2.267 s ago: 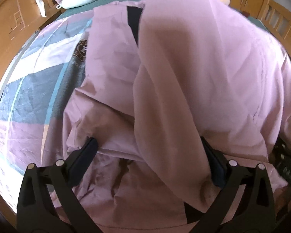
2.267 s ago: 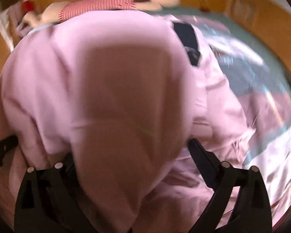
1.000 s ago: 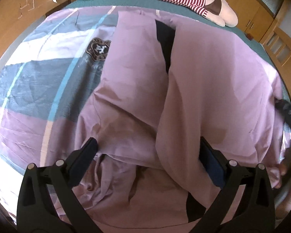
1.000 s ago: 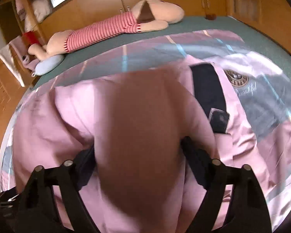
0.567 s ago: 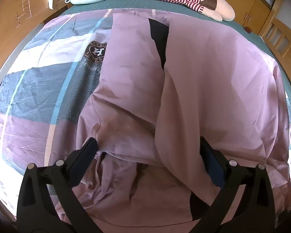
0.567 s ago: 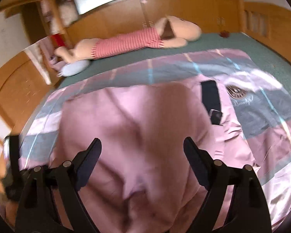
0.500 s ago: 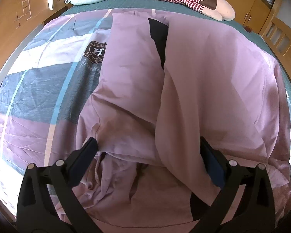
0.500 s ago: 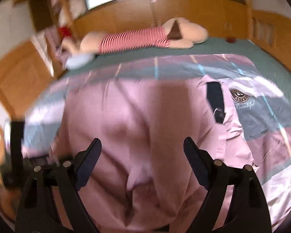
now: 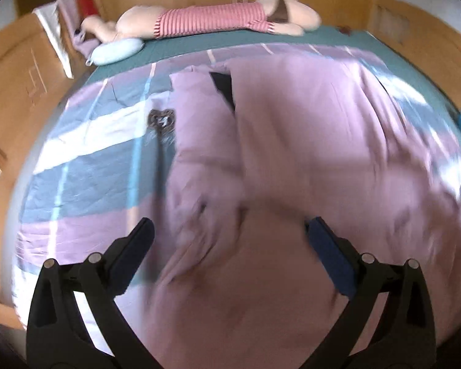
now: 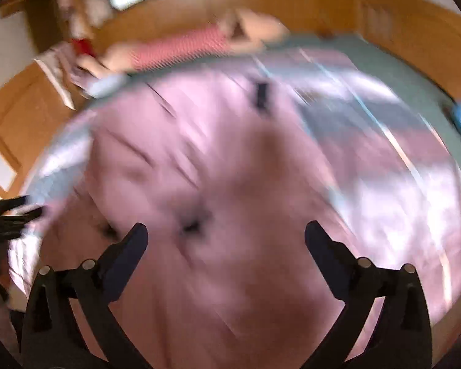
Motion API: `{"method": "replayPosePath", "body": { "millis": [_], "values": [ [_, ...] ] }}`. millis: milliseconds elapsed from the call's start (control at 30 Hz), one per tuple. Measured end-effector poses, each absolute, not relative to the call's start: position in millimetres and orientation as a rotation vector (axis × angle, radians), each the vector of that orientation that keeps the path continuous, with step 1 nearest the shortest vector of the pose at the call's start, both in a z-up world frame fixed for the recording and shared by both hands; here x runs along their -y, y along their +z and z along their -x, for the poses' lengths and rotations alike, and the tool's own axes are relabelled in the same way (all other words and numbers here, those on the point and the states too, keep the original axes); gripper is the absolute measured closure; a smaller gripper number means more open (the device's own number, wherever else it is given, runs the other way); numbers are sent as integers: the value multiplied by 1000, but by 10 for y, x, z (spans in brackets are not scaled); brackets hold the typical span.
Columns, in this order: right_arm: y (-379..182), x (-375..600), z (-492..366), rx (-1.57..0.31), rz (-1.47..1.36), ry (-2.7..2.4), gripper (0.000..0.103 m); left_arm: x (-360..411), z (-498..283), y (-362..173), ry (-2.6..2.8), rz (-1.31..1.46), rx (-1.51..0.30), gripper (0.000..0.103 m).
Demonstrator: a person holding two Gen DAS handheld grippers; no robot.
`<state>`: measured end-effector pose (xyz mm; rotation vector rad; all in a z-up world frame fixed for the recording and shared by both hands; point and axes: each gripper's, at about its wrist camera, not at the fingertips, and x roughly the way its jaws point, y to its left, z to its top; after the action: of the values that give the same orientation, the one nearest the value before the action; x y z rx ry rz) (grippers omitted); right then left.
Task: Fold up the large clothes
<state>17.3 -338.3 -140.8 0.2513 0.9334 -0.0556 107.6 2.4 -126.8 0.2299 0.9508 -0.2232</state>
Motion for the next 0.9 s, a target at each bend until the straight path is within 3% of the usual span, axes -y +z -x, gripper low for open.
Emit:
{"method": "replayPosePath", "body": {
  "millis": [133, 267, 467, 500, 533, 567, 600, 700, 900],
  "values": [
    [-1740, 3849, 373, -1196, -237, -235, 1, -656, -464, -1508, -248, -171, -1107, 2],
    [-2090, 4075, 711, -1343, -463, -115, 1, -1095, 29, -1909, -273, -80, -1301, 2],
    [-2485, 4064, 722, -1421, -611, -16, 2, -1228, 175, -2254, -340, 120, -1458, 2],
    [-2445, 4016, 728, -1408, -625, 28, 20, -1205, 204, -2287, -339, 106, -1457, 14],
    [-2388, 3965, 730, -1393, -616, 73, 49, -1178, 223, -2298, -363, 123, -1449, 28],
    [-2308, 3920, 710, -1382, -611, 102, 61, -1167, 221, -2274, -394, 153, -1439, 50],
    [-2246, 3906, 727, -1373, -642, 144, 77, -1153, 233, -2223, -426, 173, -1423, 64],
    [-1984, 3888, 694, -1259, -752, 307, 84, -1198, 237, -2118, -518, 272, -1386, 81],
    [-1151, 3754, 106, -893, -855, 554, 85, -1240, -24, -1761, -731, 532, -1253, 85]
  ]
}}
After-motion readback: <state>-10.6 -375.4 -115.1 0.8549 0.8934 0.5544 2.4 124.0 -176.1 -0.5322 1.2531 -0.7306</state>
